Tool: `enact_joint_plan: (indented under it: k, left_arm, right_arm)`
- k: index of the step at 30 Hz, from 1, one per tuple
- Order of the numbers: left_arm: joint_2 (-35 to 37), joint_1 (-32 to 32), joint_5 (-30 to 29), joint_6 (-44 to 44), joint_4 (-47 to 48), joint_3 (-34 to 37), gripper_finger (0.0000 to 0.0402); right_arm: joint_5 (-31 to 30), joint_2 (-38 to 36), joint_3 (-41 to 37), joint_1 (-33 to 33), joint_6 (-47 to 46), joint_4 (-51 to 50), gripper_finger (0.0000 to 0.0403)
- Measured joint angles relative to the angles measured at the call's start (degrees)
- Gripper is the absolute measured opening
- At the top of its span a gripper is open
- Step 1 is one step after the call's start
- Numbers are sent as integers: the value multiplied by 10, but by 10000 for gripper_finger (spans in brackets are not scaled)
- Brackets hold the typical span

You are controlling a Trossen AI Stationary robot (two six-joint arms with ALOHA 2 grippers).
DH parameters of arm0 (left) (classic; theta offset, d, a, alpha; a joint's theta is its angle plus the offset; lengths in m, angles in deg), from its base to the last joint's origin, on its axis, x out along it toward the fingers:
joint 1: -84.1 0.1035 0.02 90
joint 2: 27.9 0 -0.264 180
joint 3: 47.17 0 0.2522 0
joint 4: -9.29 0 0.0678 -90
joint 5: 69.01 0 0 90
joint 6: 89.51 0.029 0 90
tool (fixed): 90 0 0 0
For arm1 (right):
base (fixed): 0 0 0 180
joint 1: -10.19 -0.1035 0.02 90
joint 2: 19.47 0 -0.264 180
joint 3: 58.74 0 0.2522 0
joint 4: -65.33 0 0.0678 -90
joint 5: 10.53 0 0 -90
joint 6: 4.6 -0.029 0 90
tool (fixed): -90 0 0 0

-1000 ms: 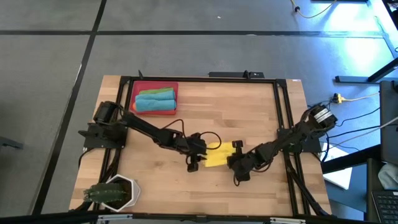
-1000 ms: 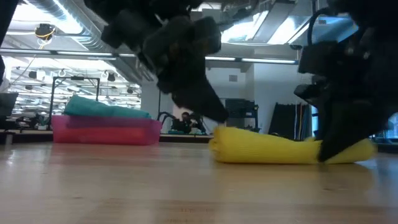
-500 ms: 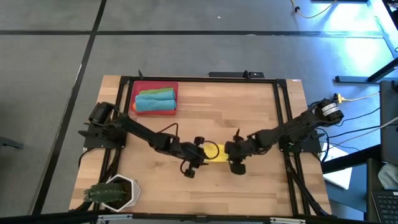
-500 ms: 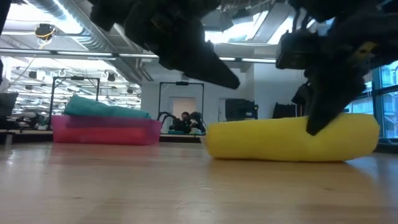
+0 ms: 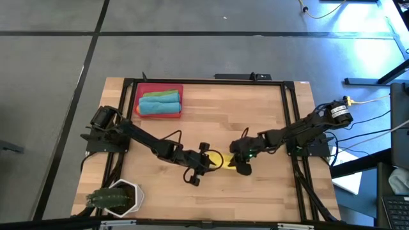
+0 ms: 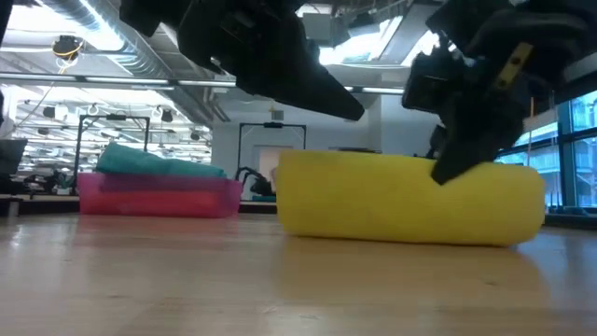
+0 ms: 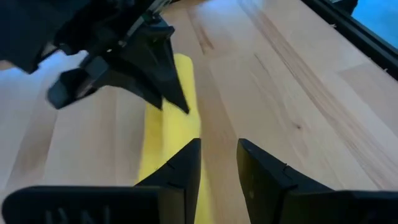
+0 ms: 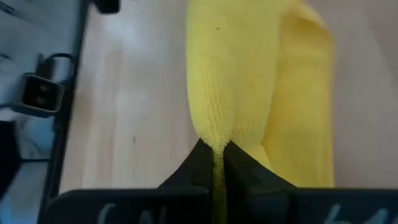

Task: Roll microfiber towels into tight, uniform cylinder then place into a basket
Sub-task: Roll the yellow microfiber towel

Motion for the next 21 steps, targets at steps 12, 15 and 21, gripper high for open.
enact_joint_plan:
  k: [12,15,21]
  left_arm:
    - [0,9,-2,-15,6,-1,96]
    - [-1,18,-2,-15,6,-1,96]
    - [-15,38,3,4,-1,-2,96]
  right_arm:
    - [-37,-1,-175,16,-116,236,12]
    - [-40,0,-174,16,-125,233,12]
    - [-41,0,-160,19,-146,225,12]
